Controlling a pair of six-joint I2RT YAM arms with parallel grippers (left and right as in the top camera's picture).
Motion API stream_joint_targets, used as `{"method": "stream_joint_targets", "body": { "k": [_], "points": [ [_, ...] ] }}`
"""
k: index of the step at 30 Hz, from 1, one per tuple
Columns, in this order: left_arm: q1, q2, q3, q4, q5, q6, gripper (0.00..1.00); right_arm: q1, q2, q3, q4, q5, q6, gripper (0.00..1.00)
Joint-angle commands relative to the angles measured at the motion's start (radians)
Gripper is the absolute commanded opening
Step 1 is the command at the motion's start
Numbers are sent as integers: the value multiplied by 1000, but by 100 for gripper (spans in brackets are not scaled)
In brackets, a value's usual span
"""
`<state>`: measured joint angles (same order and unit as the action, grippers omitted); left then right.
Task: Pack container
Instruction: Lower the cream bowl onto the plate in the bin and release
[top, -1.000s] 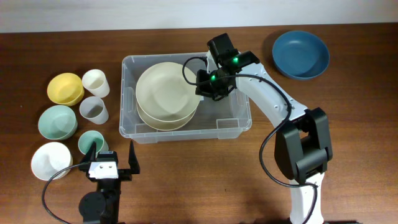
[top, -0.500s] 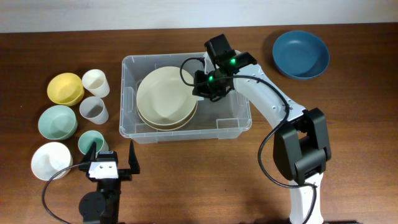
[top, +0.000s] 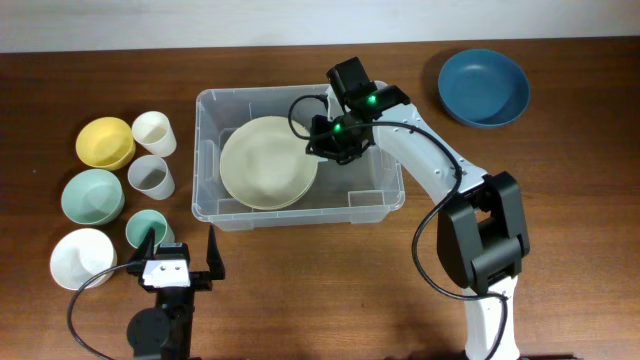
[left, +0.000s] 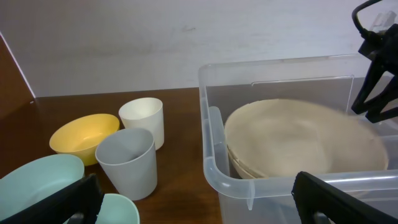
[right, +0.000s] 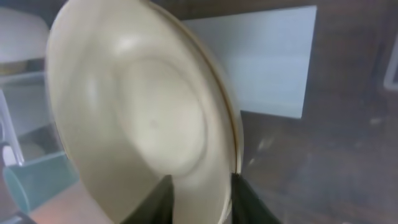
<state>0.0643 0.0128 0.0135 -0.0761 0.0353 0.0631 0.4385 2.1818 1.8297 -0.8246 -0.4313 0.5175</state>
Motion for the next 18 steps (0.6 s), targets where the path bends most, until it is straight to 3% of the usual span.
{"method": "stream_joint_targets", "body": {
  "k": [1, 6, 11, 18],
  "points": [
    [5, -8, -5, -3, 13, -6, 99, 9, 3, 8, 3, -1, -5, 30],
    [5, -8, -5, -3, 13, -6, 99, 9, 3, 8, 1, 42, -16, 34],
    [5, -8, -4, -3, 13, -6, 99, 5, -10, 41, -19, 89, -98, 50],
    [5, -8, -5, -3, 13, -6, 99, 10, -37, 293, -196, 88, -193, 52]
  ]
}}
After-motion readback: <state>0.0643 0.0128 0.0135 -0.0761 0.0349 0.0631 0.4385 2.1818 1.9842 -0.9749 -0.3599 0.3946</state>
